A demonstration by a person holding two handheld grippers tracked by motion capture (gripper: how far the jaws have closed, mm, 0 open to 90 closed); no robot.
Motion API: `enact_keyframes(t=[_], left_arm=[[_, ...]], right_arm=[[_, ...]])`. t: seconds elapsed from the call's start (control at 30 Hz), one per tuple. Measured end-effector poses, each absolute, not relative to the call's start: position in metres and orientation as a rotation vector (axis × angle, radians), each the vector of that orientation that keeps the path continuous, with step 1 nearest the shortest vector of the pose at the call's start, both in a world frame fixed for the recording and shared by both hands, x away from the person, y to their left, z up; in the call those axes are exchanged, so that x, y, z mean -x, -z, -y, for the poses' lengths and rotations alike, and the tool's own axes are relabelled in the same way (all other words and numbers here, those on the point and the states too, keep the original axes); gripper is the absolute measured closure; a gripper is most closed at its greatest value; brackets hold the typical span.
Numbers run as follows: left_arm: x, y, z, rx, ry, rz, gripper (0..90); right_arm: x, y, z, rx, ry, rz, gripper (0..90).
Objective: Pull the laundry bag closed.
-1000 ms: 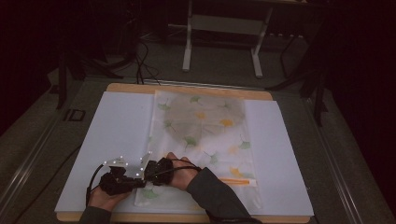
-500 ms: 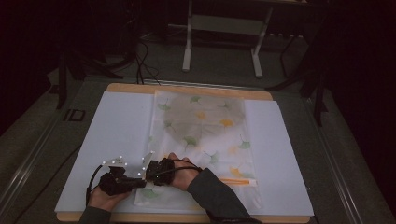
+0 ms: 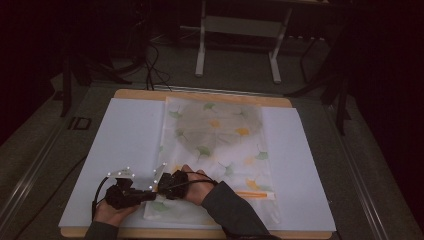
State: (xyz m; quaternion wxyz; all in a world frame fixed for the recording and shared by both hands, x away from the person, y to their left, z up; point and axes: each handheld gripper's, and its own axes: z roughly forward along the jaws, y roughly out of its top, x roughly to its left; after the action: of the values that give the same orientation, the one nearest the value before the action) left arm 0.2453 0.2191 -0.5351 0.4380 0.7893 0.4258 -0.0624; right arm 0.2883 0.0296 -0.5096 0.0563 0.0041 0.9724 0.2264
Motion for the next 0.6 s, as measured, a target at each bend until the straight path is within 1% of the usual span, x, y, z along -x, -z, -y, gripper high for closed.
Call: enact_keyframes(t=[0.6], left_arm=[[-0.2443,0.5335,-0.2217,-1.948,0.153,-1.049,88.1]], right_arm=[[-0.2872,0.5082,-0.0200,-0.017,-0.660,-2.944,84.7]])
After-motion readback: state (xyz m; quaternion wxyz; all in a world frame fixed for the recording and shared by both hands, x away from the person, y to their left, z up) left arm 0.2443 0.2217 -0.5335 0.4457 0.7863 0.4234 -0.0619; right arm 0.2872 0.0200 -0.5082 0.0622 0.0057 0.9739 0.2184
